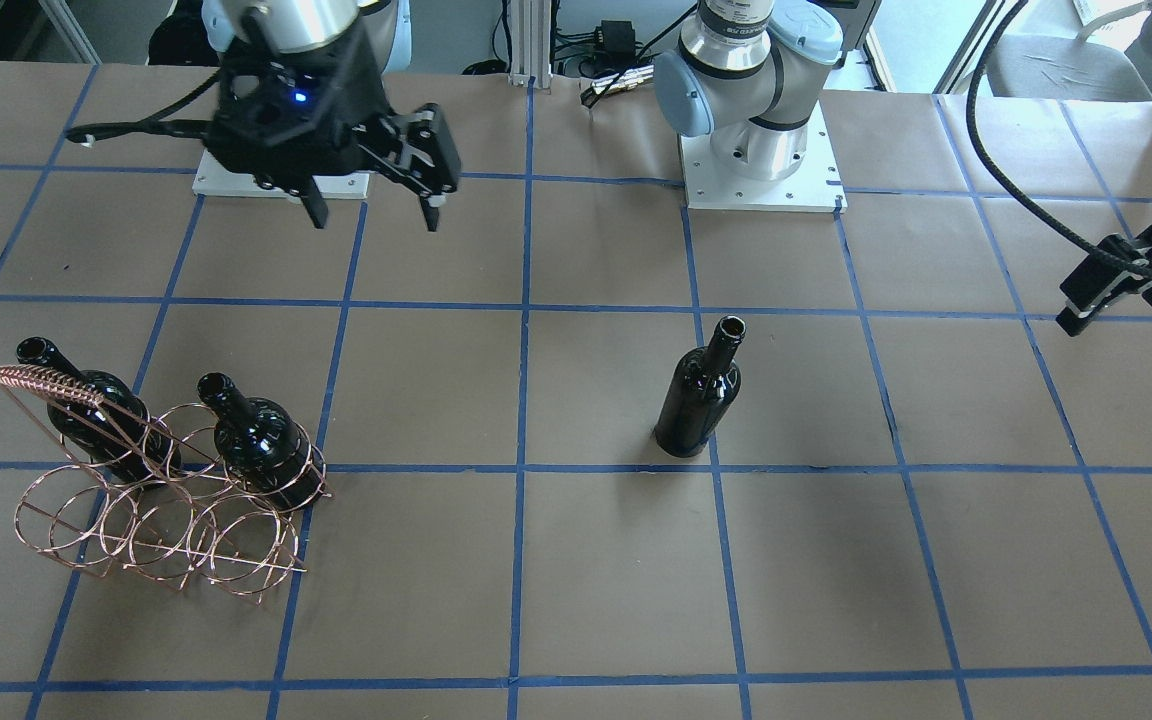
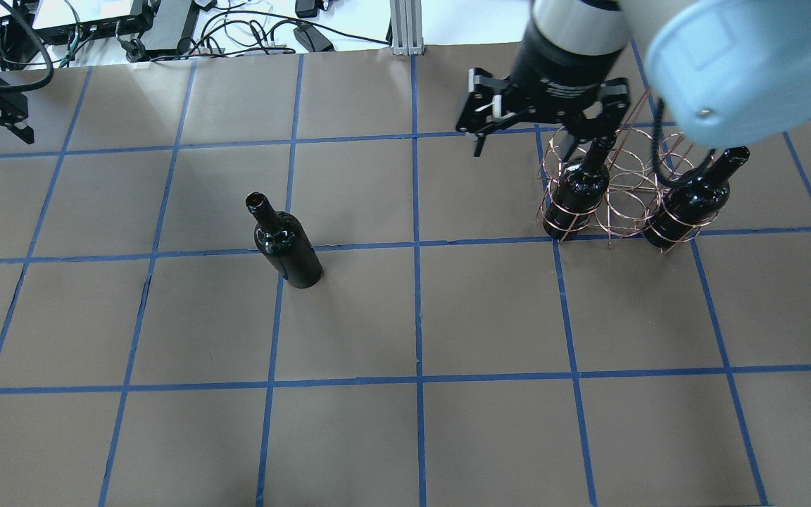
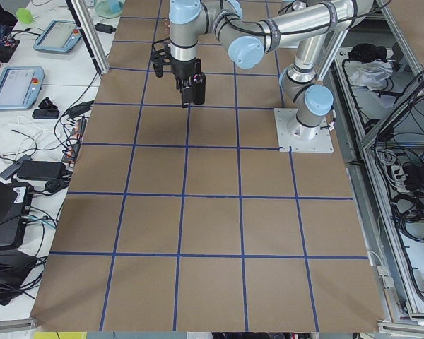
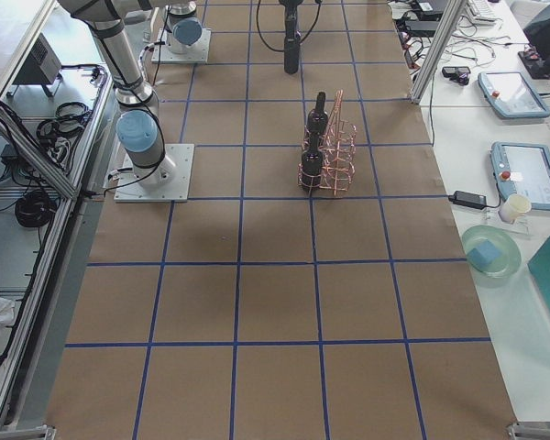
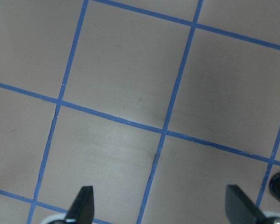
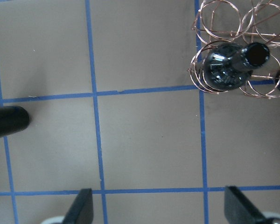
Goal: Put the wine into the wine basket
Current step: 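Lower the right gripper over the bottle neck and close on it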
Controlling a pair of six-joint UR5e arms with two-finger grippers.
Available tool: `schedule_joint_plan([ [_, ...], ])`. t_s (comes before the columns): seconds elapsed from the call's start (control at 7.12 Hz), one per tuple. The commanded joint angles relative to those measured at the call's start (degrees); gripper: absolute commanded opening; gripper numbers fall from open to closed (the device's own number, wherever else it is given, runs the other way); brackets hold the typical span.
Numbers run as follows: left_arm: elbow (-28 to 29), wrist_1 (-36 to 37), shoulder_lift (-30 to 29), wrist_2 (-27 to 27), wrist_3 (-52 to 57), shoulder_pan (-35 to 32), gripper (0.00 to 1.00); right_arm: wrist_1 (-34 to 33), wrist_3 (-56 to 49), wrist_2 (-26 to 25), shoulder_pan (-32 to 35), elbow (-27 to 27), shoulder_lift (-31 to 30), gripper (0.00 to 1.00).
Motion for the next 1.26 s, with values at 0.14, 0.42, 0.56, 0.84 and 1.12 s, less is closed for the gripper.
schedule_joint_plan([
  [0.14,-0.2,-1.4,0.0,-0.1,1.6,1.2,1.00,-10.1,20.4,-0.9,16.0,-6.1,13.3,1.00],
  [0.42,-0.2,-1.4,-0.2,-0.1,1.8,1.2,1.00,-13.8,27.5,-0.9,20.7,-6.2,15.7,0.95],
  [0.56,-0.2,-1.4,-0.2,0.0,2.0,1.2,1.00,-14.1,27.7,-1.0,22.0,-6.2,16.6,0.94],
  [0.84,-0.3,-1.5,-0.2,-0.1,2.0,1.1,1.00,-18.6,29.4,-0.8,22.8,-6.5,19.2,0.95],
  [1.12,-0.5,-1.5,-0.2,-0.1,2.0,1.1,1.00,-21.6,29.9,-2.1,24.2,-9.1,23.8,0.94],
])
